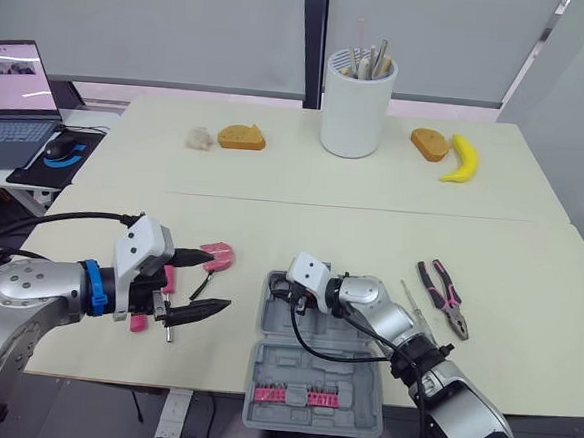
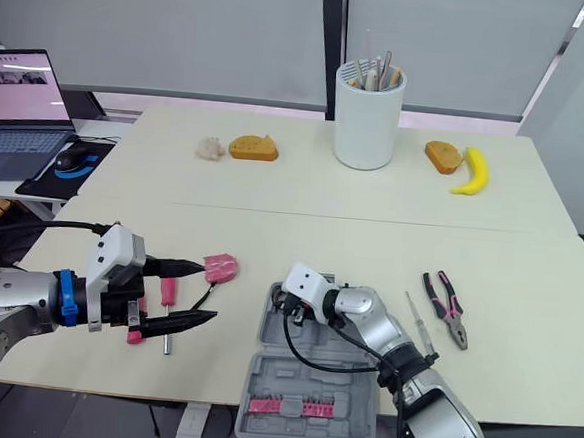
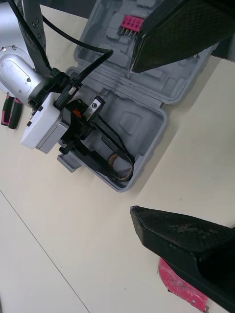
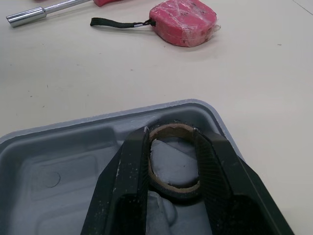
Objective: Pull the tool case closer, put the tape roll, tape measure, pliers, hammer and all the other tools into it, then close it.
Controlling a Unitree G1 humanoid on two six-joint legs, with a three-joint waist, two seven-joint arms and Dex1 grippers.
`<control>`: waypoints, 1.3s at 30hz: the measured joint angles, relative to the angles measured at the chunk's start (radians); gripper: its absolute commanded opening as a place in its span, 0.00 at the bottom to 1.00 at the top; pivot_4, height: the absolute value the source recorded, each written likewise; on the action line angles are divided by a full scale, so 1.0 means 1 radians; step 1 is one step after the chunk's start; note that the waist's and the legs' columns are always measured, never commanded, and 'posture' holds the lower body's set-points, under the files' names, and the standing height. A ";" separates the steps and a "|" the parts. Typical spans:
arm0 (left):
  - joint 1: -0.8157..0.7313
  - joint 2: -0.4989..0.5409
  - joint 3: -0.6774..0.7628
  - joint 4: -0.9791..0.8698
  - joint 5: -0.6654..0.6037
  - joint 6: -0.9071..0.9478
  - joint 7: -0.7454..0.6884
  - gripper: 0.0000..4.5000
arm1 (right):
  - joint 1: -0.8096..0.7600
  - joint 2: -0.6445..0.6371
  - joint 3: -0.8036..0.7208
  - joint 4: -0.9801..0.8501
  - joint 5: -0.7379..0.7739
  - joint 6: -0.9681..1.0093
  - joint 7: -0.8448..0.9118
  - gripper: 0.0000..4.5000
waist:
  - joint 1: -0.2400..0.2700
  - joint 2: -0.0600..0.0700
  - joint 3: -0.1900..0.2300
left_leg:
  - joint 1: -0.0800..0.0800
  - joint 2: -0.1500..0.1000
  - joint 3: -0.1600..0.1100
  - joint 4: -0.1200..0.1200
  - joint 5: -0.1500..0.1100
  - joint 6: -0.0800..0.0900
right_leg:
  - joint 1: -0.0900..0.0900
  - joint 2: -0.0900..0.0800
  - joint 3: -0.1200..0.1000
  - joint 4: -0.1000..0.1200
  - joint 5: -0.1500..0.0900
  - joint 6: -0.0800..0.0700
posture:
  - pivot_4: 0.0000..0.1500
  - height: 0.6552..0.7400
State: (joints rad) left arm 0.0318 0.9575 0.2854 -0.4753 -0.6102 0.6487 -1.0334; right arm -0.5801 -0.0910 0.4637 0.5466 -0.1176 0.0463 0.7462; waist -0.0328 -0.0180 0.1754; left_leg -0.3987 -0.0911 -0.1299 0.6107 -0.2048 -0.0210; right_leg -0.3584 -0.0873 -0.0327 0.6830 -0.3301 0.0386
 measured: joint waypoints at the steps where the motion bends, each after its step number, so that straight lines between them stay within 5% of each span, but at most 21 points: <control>1: 0.000 0.000 -0.002 0.000 0.000 0.000 0.000 1.00 | 0.000 0.002 0.000 0.000 -0.001 0.001 -0.001 0.34 | 0.000 0.000 0.000 | 0.000 0.000 0.000 0.000 0.000 0.000 | 0.000 0.000 0.000 0.000 0.000 0.000 | 1.00 1.00; 10: 0.000 0.000 -0.004 0.001 -0.001 -0.001 0.003 1.00 | 0.008 -0.006 -0.047 -0.057 0.029 0.036 0.004 0.34 | 0.001 0.000 0.000 | 0.000 0.000 0.000 0.000 0.000 0.000 | 0.000 0.000 0.000 0.000 0.000 0.000 | 1.00 1.00; 18: 0.013 0.037 0.095 0.131 -0.003 0.004 -0.022 1.00 | 0.015 -0.251 -0.183 -0.490 0.235 0.293 0.212 0.34 | 0.002 0.001 0.001 | -0.002 0.000 -0.001 0.000 -0.001 0.002 | 0.000 0.000 -0.001 -0.001 0.000 0.000 | 1.00 1.00; 23: 0.049 0.080 0.216 0.260 0.001 -0.002 -0.068 1.00 | 0.102 -0.534 -0.355 -0.679 0.382 0.440 0.343 0.56 | 0.010 0.000 0.002 | -0.004 0.000 0.000 -0.001 -0.001 0.002 | 0.000 -0.001 -0.002 -0.002 0.000 0.000 | 1.00 1.00; 30: 0.136 0.156 0.393 0.568 0.071 -0.074 -0.177 1.00 | 0.265 -0.879 -0.670 -0.596 0.450 0.464 0.443 0.99 | 0.003 0.000 0.003 | -0.005 0.004 0.006 -0.001 -0.002 0.004 | 0.001 -0.002 -0.003 -0.002 -0.001 -0.002 | 1.00 1.00; 39: 0.103 0.194 0.416 0.878 0.150 -0.210 -0.245 1.00 | 0.404 -0.985 -0.798 -0.295 0.431 0.317 0.515 0.99 | 0.005 0.000 0.004 | -0.004 0.006 0.008 -0.001 -0.003 0.004 | 0.000 -0.002 -0.002 -0.002 -0.001 -0.003 | 1.00 1.00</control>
State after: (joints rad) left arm 0.1348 1.1513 0.7010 0.4025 -0.4602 0.4385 -1.2783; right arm -0.1760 -1.0755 -0.3343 0.2518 0.3135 0.3633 1.2610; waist -0.0282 -0.0179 0.1790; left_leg -0.4032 -0.0851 -0.1216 0.6095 -0.2078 -0.0165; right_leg -0.3579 -0.0893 -0.0346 0.6807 -0.3315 0.0361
